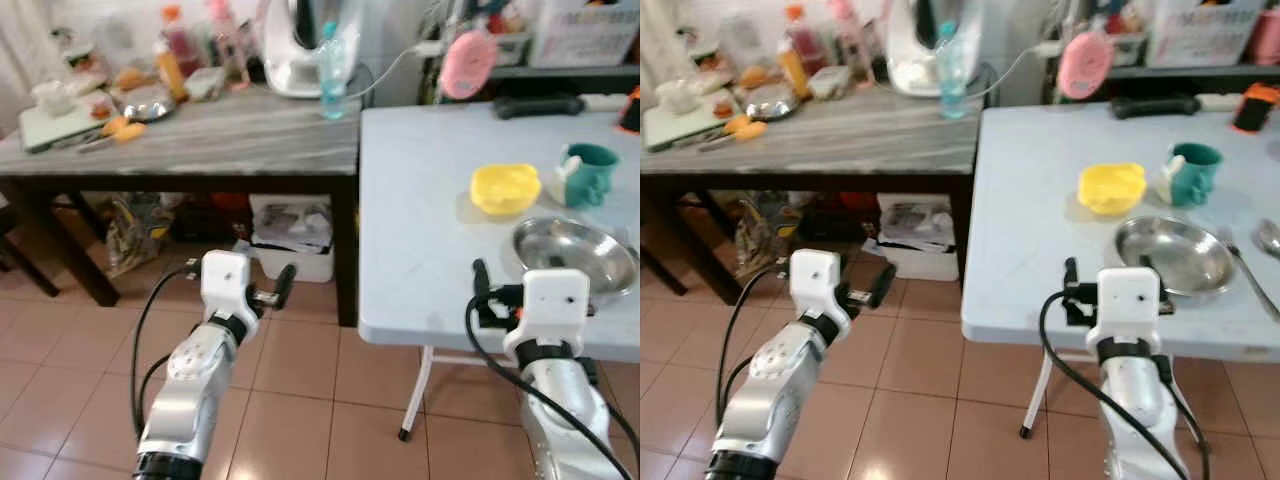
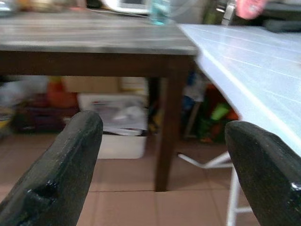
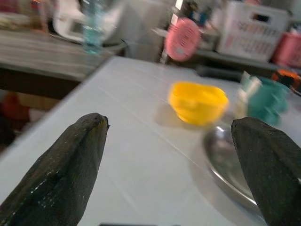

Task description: Setting the table

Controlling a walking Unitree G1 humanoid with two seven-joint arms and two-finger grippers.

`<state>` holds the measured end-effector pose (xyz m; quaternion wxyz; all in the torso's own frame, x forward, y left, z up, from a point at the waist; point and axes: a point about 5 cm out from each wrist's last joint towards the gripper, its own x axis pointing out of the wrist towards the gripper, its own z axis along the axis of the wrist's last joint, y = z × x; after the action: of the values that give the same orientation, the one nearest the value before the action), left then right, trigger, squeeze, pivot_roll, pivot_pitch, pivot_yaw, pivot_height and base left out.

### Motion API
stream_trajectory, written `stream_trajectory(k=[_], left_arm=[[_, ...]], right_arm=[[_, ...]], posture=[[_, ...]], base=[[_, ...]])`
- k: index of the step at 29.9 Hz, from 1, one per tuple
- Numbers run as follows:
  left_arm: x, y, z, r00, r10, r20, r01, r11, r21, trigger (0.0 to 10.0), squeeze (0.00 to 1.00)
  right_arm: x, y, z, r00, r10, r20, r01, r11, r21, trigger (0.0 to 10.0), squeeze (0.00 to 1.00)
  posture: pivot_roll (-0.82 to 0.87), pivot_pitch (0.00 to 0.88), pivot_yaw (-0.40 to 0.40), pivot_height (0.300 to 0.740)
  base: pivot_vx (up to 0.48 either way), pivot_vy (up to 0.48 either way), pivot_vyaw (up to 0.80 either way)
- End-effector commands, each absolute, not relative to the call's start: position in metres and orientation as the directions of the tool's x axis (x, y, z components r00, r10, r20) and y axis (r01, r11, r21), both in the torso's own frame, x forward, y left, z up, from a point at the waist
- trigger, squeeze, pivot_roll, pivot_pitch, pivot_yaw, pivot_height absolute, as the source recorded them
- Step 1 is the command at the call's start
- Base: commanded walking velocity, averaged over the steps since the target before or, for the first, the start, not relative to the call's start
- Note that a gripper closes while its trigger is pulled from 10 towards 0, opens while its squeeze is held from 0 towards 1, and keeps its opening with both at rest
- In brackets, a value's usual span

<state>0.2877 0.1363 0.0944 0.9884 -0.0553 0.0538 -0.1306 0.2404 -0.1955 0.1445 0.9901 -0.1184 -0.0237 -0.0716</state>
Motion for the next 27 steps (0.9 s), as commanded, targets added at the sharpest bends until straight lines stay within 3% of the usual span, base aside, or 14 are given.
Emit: stream_trajectory(k=[1,16,27], left_arm=[[0.2896,0.1356,0.0982,0.961,-0.267,-0.079,0.258,0.961,-0.102,10.0,0.00],[0.2898,0.1284,0.1000,0.949,-0.305,-0.073,0.298,0.949,-0.099,10.0,0.00],[0.2912,0.1258,0.0983,0.949,-0.304,-0.080,0.295,0.950,-0.105,10.0,0.00]], right_arm=[[0.2408,-0.1924,0.1464,0.989,-0.132,0.071,0.145,0.963,-0.229,10.0,0.00],[0.2404,-0.1962,0.1456,0.984,-0.164,0.064,0.174,0.960,-0.219,10.0,0.00],[0.2419,-0.1969,0.1456,0.984,-0.167,0.059,0.176,0.961,-0.216,10.0,0.00]], posture=[[-0.06,0.000,0.072,0.740],[-0.07,0.000,0.082,0.740],[-0.07,0.000,0.077,0.740]], base=[[0.000,0.000,0.00],[0.000,-0.016,0.00],[0.000,-0.353,0.00]])
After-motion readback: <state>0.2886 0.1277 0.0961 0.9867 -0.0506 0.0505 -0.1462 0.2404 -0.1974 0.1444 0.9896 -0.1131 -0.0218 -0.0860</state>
